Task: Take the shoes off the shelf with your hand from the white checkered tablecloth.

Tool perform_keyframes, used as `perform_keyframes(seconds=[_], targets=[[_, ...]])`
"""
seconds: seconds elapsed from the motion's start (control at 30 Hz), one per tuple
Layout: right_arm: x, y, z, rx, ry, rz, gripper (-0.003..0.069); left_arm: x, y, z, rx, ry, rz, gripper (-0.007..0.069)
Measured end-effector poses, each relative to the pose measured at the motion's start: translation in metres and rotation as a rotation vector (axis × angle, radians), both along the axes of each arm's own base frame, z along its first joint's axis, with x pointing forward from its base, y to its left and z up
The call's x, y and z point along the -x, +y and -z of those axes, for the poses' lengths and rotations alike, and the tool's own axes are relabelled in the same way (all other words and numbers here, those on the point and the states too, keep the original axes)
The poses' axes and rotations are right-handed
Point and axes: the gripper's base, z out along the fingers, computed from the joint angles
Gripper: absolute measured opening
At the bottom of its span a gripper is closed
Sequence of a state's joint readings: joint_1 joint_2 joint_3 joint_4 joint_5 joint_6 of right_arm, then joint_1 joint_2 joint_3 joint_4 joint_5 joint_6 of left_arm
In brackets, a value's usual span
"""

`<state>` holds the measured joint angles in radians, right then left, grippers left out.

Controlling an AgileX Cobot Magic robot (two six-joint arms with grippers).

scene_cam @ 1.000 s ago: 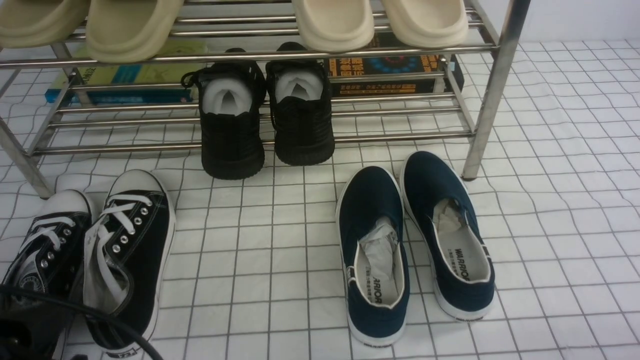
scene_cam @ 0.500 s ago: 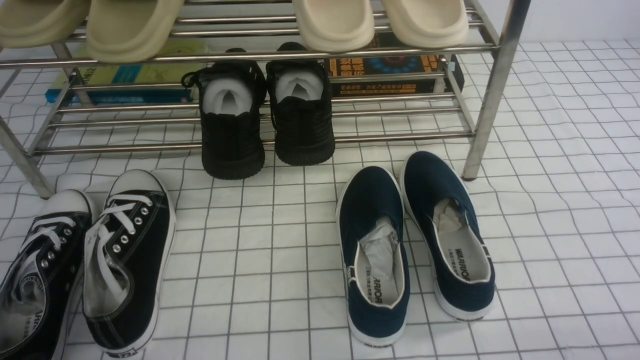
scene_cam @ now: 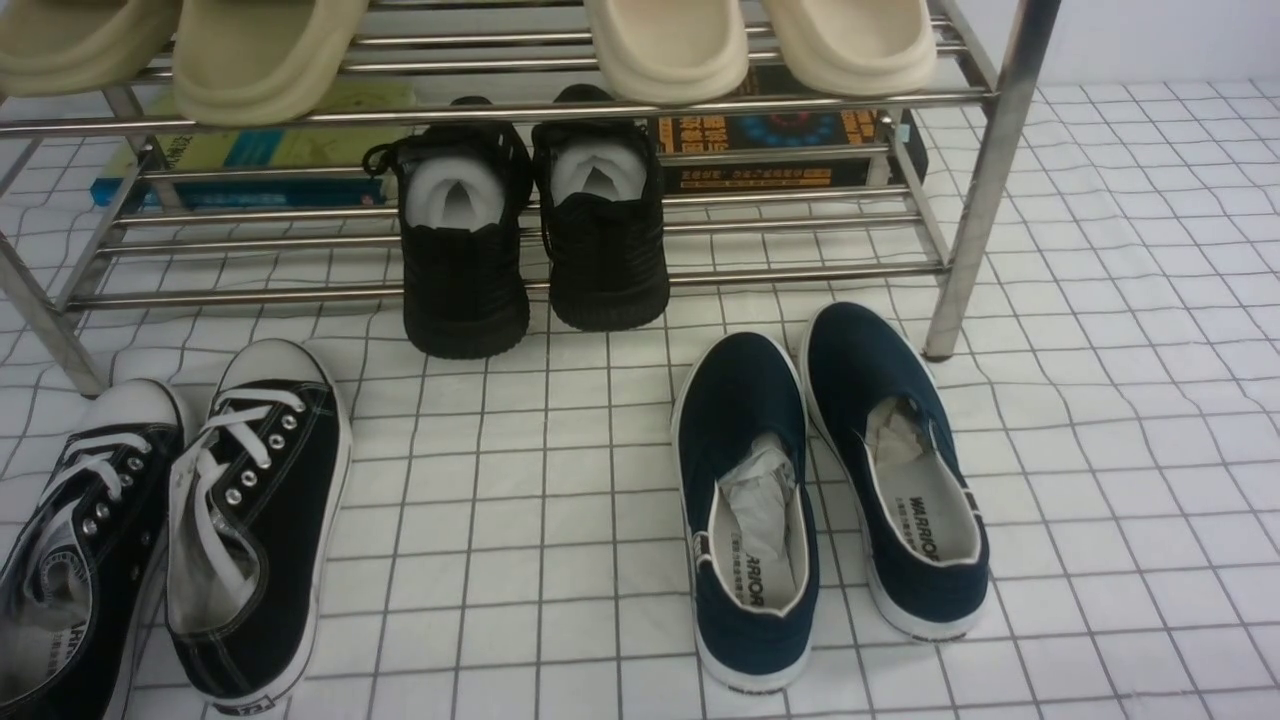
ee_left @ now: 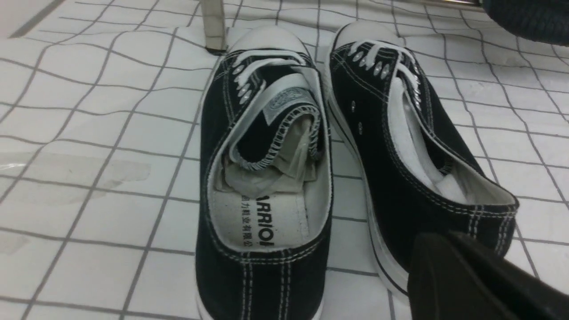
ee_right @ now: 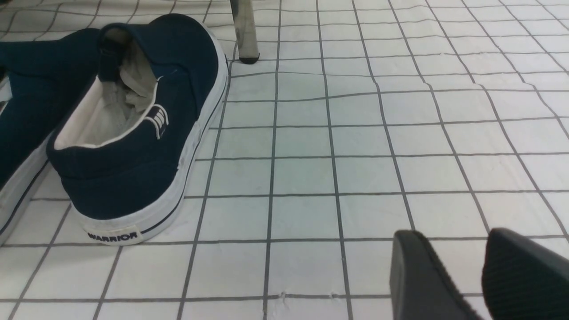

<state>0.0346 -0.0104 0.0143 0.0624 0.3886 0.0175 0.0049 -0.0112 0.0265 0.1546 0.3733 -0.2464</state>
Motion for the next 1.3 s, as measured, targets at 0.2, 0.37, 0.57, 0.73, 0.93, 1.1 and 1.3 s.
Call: perform_keyframes(seconds=[0.2, 0.37, 0.57, 0.73, 0.93, 1.1, 1.3], targets=[[0.0000, 0.0000, 0.0000, 0.000, 0.000, 0.000, 0.0239, 0.0001, 0.0005, 0.0000, 0.000, 0.000, -0.009, 0.0034], [0.0000, 0.0000, 0.0000, 0.000, 0.000, 0.000, 0.0239, 0.0001, 0.0005, 0.0001, 0.000, 0.001, -0.010, 0.0039], [0.0000, 0.0000, 0.0000, 0.000, 0.000, 0.000, 0.0239, 0.0001, 0.0005, 0.0001, 0.001, 0.001, -0.009, 0.0041], [0.0000, 0.0000, 0.0000, 0.000, 0.000, 0.000, 0.0239, 0.0001, 0.0005, 0.0001, 0.001, 0.001, -0.009, 0.0045], [0.0000, 0.0000, 0.0000, 0.000, 0.000, 0.000, 0.0239, 0.0001, 0.0005, 0.0001, 0.001, 0.001, -0.010, 0.0054], [0.0000, 0.0000, 0.0000, 0.000, 0.000, 0.000, 0.0239, 0.0001, 0.0005, 0.0001, 0.001, 0.001, -0.010, 0.0057], [0.0000, 0.0000, 0.0000, 0.000, 0.000, 0.000, 0.0239, 0.0001, 0.0005, 0.0002, 0.001, 0.002, -0.010, 0.0068]])
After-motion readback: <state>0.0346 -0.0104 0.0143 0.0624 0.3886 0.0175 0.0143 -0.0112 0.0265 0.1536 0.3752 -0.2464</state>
